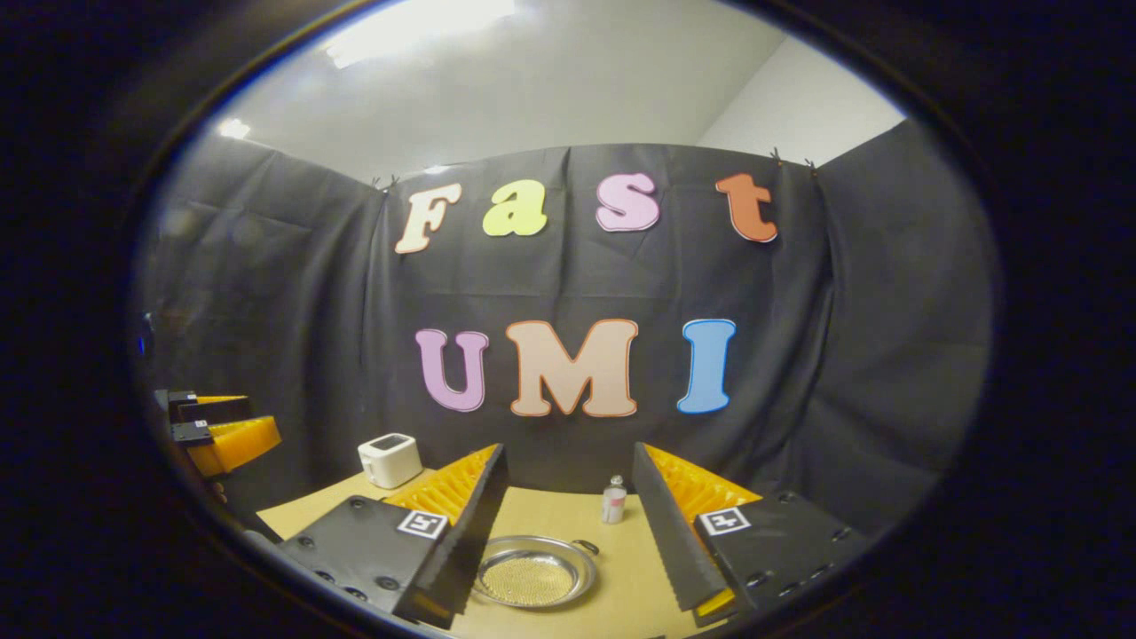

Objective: First push the handle of the pot to place it horizontally, then grasp the pot with both hands and set it on the induction cooktop.

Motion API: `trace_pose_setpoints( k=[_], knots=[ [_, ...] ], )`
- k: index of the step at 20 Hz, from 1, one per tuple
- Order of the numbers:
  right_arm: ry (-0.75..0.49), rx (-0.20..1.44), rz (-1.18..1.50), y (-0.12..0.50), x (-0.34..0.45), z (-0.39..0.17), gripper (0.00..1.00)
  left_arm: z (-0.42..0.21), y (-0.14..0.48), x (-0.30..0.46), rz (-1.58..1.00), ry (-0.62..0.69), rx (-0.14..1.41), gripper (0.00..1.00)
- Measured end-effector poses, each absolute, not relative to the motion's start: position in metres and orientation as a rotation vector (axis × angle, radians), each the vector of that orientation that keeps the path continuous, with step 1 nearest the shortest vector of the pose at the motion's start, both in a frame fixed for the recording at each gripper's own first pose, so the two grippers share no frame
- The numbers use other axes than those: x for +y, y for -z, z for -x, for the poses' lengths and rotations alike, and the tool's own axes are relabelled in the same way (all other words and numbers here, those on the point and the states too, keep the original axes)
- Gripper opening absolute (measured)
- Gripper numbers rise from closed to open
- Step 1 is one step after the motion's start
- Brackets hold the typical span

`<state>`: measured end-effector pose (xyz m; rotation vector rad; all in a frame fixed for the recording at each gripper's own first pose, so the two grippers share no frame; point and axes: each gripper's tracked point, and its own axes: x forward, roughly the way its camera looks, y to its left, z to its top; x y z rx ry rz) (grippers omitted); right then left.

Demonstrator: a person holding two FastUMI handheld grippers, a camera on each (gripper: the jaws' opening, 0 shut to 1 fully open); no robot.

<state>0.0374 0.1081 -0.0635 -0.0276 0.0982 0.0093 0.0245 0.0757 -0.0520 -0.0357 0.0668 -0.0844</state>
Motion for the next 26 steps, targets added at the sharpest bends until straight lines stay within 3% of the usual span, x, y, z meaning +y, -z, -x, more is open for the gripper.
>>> trace_pose_setpoints(
  k=[3, 6, 7, 8, 9, 10, 20, 26],
  knots=[
    [0.026, 0.13, 0.033, 0.077, 0.116, -0.038, 0.5, -0.031, 0.059, 0.089, 0.042, 0.092, 0.074, 0.92],
    [0.041, 0.169, 0.029, 0.097, 0.12, -0.051, 0.29, -0.04, 0.063, 0.097, 0.036, 0.081, 0.067, 0.92],
    [0.026, 0.191, 0.0, 0.105, 0.123, -0.056, 0.11, -0.043, 0.065, 0.1, 0.03, 0.075, 0.072, 0.95],
    [-0.004, 0.215, -0.027, 0.112, 0.131, -0.057, 0.06, -0.047, 0.068, 0.099, 0.029, 0.073, 0.079, 0.92],
    [0.002, 0.231, -0.037, 0.126, 0.122, -0.075, 0.09, -0.052, 0.073, 0.097, 0.027, 0.072, 0.091, 0.95],
    [-0.012, 0.239, -0.048, 0.125, 0.122, -0.064, 0.02, -0.056, 0.076, 0.095, 0.029, 0.075, 0.098, 0.95],
    [-0.149, 0.334, -0.072, 0.196, 0.123, -0.081, 0.02, -0.104, 0.072, 0.085, -0.012, 0.013, 0.086, 0.92],
    [-0.081, 0.425, -0.059, 0.234, 0.125, -0.094, 0.02, -0.14, 0.087, 0.077, -0.003, 0.108, 0.084, 0.97]
  ],
)
